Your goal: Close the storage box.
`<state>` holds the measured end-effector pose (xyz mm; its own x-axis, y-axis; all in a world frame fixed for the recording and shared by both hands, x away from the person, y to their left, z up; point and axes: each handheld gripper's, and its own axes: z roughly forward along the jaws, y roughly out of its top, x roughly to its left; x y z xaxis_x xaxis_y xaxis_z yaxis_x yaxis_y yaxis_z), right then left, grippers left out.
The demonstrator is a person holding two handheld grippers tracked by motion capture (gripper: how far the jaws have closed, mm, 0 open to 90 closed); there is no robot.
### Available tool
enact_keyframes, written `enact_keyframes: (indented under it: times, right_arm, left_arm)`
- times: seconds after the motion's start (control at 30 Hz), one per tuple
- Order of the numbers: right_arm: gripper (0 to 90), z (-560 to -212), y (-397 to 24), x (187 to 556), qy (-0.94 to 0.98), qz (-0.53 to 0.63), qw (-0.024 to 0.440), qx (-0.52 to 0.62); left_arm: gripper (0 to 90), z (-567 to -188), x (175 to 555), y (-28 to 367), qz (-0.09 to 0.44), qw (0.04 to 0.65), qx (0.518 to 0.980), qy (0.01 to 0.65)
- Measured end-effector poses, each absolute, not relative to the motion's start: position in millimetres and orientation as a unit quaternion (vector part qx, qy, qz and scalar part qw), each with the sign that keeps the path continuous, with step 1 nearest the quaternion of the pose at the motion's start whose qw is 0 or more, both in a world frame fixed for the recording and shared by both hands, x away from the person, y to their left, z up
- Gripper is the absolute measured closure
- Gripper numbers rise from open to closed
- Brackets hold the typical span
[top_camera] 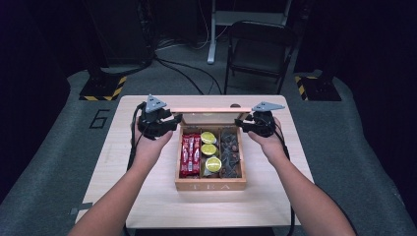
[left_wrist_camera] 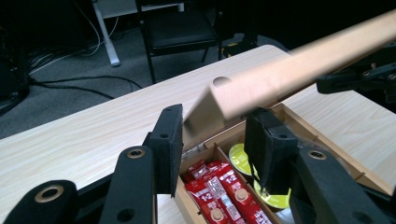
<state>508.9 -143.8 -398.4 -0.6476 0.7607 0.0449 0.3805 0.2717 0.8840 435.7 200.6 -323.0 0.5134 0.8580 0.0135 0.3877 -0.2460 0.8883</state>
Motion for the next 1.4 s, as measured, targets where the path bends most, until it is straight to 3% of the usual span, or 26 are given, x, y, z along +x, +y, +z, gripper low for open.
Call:
enact_keyframes:
  times: [0.73, 1.4]
  right_arm:
    - [55.5, -412, -159, 475, 0.774, 0.499, 0.176, 0.349]
    - [54.2, -426, -187, 443, 0.773, 0.472, 0.206, 0.371]
  left_arm:
    - [58.2, -358, 395, 205, 0.258, 0.447, 0.760, 0.394]
    - [55.8, -406, 364, 210, 0.243, 0.464, 0.758, 0.389]
